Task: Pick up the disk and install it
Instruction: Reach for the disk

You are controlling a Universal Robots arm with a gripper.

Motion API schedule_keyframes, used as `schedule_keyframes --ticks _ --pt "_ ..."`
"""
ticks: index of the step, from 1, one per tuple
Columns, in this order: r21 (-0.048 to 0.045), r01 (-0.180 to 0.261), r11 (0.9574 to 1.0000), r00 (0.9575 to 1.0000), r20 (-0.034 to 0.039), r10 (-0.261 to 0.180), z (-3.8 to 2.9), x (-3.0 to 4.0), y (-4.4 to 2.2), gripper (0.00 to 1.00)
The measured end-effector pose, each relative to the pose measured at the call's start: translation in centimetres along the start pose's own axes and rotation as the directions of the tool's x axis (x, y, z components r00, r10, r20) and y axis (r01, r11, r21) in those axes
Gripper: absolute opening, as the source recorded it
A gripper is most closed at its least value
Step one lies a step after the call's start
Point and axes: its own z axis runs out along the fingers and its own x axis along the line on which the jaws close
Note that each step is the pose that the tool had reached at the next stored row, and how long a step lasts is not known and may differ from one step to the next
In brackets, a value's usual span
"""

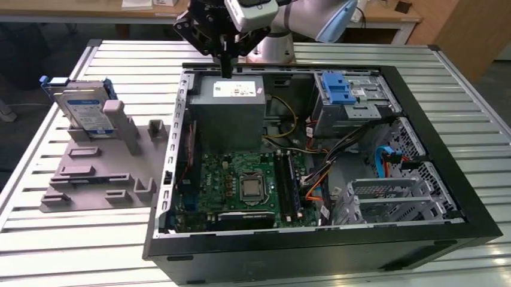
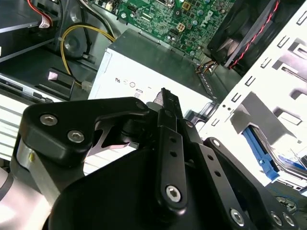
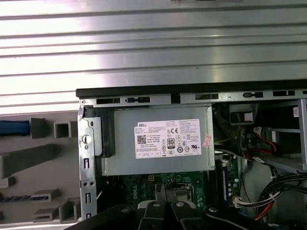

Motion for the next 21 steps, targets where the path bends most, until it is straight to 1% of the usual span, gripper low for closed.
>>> schedule_keyframes --ticks 9,21 --pt "0.0000 0.000 1.0000 1.0000 0.0000 0.000 0.03 0.50 -0.04 0.11" --pt "0.0000 0.000 1.0000 1.0000 0.0000 0.000 0.06 0.96 -0.08 0.11"
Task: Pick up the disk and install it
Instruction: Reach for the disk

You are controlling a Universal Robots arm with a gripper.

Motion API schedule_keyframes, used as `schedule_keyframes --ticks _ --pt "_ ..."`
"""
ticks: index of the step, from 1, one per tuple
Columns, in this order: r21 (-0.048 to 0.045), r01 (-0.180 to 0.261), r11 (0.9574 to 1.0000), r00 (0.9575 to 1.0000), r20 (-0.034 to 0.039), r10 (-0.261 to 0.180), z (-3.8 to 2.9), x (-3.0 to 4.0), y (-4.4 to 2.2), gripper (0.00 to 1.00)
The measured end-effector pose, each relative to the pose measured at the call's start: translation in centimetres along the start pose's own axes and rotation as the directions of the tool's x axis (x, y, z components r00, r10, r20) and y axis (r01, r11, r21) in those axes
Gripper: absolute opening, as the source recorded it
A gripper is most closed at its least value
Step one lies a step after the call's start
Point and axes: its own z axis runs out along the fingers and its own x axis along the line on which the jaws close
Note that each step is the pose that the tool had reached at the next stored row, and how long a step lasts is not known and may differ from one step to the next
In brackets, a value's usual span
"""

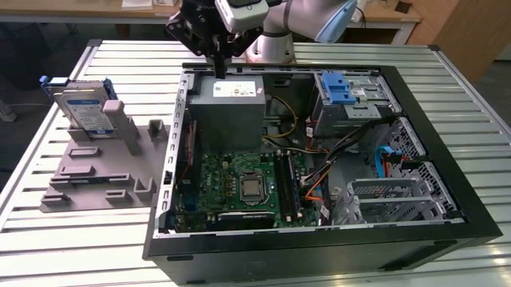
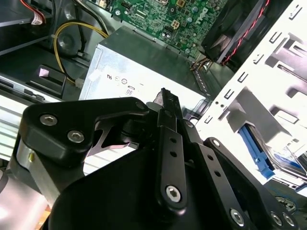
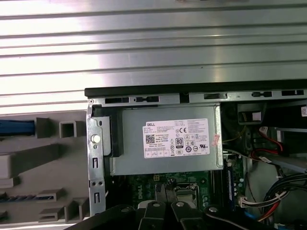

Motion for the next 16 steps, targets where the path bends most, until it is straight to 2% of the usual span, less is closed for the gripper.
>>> schedule_keyframes --ticks 16 --pt "0.0000 0.000 1.0000 1.0000 0.0000 0.000 0.03 0.69 -0.05 0.11"
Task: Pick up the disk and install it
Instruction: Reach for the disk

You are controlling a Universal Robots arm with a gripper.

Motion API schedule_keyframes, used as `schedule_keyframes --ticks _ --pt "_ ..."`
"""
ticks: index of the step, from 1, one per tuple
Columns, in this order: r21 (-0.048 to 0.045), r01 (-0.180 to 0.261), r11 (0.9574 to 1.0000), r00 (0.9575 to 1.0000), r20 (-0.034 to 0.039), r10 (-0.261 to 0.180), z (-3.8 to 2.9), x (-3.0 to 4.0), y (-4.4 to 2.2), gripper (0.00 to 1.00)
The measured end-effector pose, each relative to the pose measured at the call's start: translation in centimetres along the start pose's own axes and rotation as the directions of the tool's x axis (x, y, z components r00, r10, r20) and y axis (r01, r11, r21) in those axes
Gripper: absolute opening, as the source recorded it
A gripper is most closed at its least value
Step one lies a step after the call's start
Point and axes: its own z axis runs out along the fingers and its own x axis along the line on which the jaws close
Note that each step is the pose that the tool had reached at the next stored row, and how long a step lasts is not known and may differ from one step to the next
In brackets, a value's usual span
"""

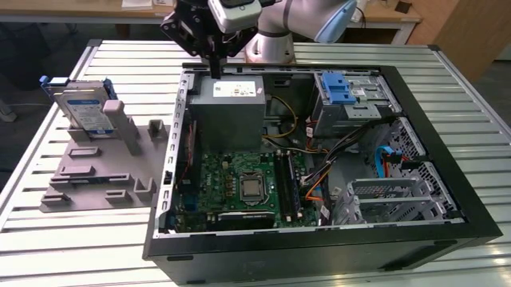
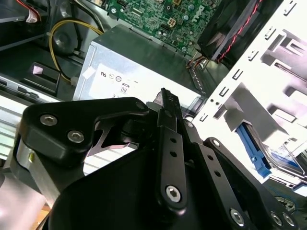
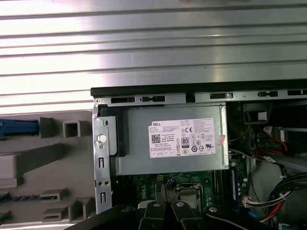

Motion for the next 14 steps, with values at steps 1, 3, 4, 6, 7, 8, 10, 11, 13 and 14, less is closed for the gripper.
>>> schedule_keyframes --ticks 1,3,4,6,7,8,10,11,13,14 --pt "0.0000 0.000 1.0000 1.0000 0.0000 0.000 0.00 0.05 0.00 0.11" --pt "0.0000 0.000 1.0000 1.0000 0.0000 0.000 0.01 0.17 -0.01 0.11" --pt "-0.0001 0.000 1.0000 1.0000 0.0000 0.000 0.01 0.23 -0.02 0.11" --pt "0.0000 0.000 1.0000 1.0000 0.0000 0.000 0.01 0.36 -0.03 0.11" --pt "0.0000 0.000 1.0000 1.0000 0.0000 0.000 0.01 0.43 -0.03 0.11" --pt "0.0000 0.000 1.0000 1.0000 0.0000 0.000 0.01 0.51 -0.03 0.11" --pt "0.0000 0.000 1.0000 1.0000 0.0000 0.000 0.01 0.65 -0.05 0.11" --pt "-0.0001 0.000 1.0000 1.0000 0.0001 0.000 0.02 0.73 -0.05 0.11" --pt "0.0000 0.000 1.0000 1.0000 0.0000 0.000 0.01 0.87 -0.06 0.11" --pt "0.0000 0.000 1.0000 1.0000 0.0000 0.000 0.01 0.94 -0.07 0.11"
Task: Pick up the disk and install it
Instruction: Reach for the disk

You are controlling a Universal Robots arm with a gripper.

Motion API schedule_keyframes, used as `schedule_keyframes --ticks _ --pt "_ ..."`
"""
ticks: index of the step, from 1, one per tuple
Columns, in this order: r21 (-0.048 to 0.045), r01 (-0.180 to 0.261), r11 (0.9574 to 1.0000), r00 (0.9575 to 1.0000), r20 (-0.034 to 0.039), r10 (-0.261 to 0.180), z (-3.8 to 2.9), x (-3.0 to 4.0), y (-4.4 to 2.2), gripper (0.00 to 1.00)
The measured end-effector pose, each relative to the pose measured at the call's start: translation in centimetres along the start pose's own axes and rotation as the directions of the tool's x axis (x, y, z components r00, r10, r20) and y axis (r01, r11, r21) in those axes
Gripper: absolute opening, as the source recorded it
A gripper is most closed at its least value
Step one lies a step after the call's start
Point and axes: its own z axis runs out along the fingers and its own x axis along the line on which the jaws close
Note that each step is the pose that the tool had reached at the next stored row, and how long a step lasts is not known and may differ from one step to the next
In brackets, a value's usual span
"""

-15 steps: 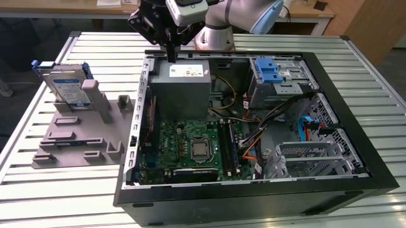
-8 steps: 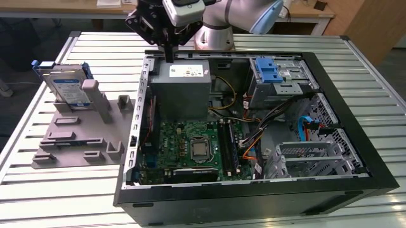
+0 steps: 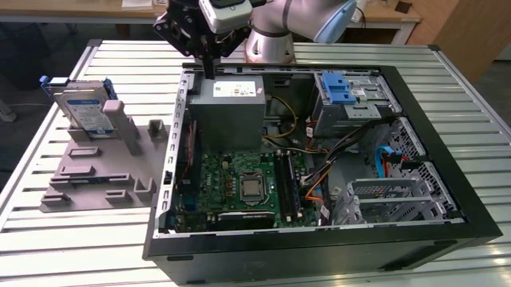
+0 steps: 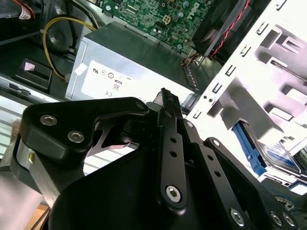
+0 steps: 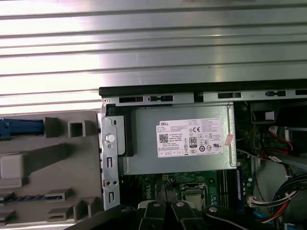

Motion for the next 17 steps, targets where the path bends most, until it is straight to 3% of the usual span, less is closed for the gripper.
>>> schedule_keyframes --ticks 17 --pt "0.0000 0.000 1.0000 1.0000 0.0000 0.000 0.01 1.25 -0.09 0.11"
